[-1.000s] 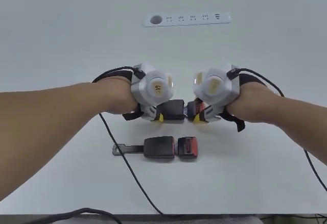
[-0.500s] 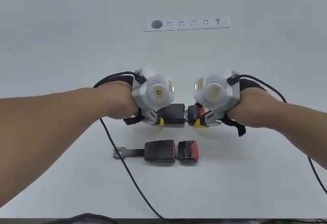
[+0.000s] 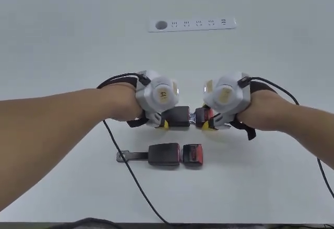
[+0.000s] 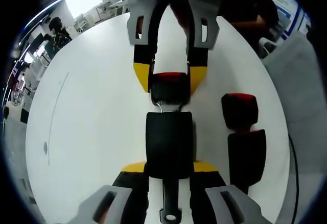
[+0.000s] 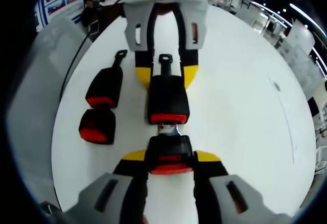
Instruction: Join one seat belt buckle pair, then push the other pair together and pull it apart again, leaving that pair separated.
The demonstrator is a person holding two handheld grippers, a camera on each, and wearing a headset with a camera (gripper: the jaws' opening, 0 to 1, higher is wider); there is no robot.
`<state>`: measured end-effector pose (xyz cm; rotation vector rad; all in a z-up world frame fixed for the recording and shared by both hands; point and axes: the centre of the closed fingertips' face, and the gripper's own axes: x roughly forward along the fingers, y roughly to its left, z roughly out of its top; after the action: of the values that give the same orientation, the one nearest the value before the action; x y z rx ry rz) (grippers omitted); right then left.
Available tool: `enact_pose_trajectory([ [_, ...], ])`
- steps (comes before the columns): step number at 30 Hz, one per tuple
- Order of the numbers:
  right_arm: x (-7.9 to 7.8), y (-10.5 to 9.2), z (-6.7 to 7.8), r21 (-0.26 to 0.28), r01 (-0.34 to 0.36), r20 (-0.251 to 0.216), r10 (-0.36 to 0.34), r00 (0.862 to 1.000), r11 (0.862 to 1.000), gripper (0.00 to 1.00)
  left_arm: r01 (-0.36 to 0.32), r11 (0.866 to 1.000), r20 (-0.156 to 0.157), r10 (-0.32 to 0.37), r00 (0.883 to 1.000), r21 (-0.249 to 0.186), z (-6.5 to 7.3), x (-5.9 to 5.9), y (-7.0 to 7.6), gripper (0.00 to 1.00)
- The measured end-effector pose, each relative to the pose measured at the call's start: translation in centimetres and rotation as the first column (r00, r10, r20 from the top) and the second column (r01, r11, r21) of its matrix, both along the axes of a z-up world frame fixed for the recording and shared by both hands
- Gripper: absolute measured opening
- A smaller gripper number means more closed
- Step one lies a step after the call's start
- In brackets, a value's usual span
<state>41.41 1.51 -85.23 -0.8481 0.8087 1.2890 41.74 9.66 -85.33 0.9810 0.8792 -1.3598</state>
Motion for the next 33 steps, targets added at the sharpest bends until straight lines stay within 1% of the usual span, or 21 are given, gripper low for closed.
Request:
enact_pose_trajectory([
  [2, 0.1, -0.5, 0.1, 0.005, 0.003, 0.001, -0.003, 1.000, 1.000, 0.33, -0.010, 1.000, -0.001, 0.010, 1.000, -0.004, 0.0, 0.0, 0.0, 0.31],
  [3, 0.0, -0.5, 0.2, 0.018, 0.002, 0.003, -0.002, 1.000, 1.000, 0.33, -0.008, 1.000, 0.000, 0.008, 1.000, -0.006, 0.0, 0.0, 0.0, 0.31],
  [6, -0.2, -0.7, 0.2, 0.011, 0.001, 0.008, -0.002, 1.000, 1.000, 0.33, -0.006, 1.000, 0.002, 0.006, 1.000, -0.005, 0.0, 0.0, 0.0, 0.31],
  [8, 0.0, -1.3, 0.2, 0.000, 0.003, 0.012, -0.003, 1.000, 1.000, 0.33, -0.010, 1.000, 0.003, 0.010, 1.000, -0.005, 0.0, 0.0, 0.0, 0.31],
  [10, 0.0, -1.8, 0.2, 0.010, 0.035, -0.010, -0.035, 0.999, 0.999, 0.33, -0.020, 1.000, 0.003, 0.020, 1.000, -0.004, 0.0, 0.1, 0.0, 0.31],
  [11, -0.1, -2.4, 0.1, 0.001, 0.033, -0.005, -0.033, 0.999, 0.999, 0.34, -0.020, 1.000, 0.005, 0.020, 1.000, -0.003, 0.0, 0.1, 0.0, 0.31],
  [12, -0.1, -2.7, 0.1, 0.004, 0.038, -0.008, -0.037, 0.999, 0.999, 0.34, -0.020, 1.000, 0.007, 0.020, 1.000, -0.001, 0.0, 0.1, 0.0, 0.31],
  [17, -0.6, -5.5, 0.0, -0.038, 0.035, -0.012, -0.035, 0.999, 0.999, 0.34, -0.024, 1.000, 0.004, 0.024, 1.000, 0.002, 0.0, 0.1, 0.0, 0.31],
  [22, -0.8, -9.3, 0.0, -0.078, 0.058, -0.011, -0.059, 0.998, 0.995, 0.34, -0.025, 1.000, 0.009, 0.025, 1.000, 0.001, 0.0, 0.1, 0.0, 0.31],
  [26, -0.8, -11.6, 0.0, -0.092, 0.077, 0.002, -0.078, 0.997, 0.993, 0.34, -0.031, 1.000, 0.005, 0.031, 1.000, -0.002, 0.0, 0.1, 0.0, 0.31],
  [29, -1.0, -13.5, 0.0, -0.106, 0.100, -0.002, -0.101, 0.995, 0.989, 0.34, -0.025, 1.000, 0.003, 0.025, 1.000, 0.004, 0.0, 0.1, 0.0, 0.32],
  [30, -1.1, -13.8, 0.0, -0.109, 0.101, -0.003, -0.102, 0.995, 0.989, 0.34, -0.019, 1.000, 0.006, 0.019, 1.000, 0.008, 0.0, 0.1, 0.0, 0.32],
  [31, -1.2, -14.4, 0.0, -0.116, 0.107, -0.005, -0.109, 0.994, 0.987, 0.34, -0.017, 1.000, 0.007, 0.016, 1.000, 0.010, 0.0, 0.1, 0.0, 0.32],
  [33, -1.5, -15.5, -0.1, -0.130, 0.122, -0.020, -0.126, 0.992, 0.984, 0.35, -0.021, 1.000, 0.008, 0.021, 1.000, 0.012, 0.0, 0.1, 0.0, 0.32],
])
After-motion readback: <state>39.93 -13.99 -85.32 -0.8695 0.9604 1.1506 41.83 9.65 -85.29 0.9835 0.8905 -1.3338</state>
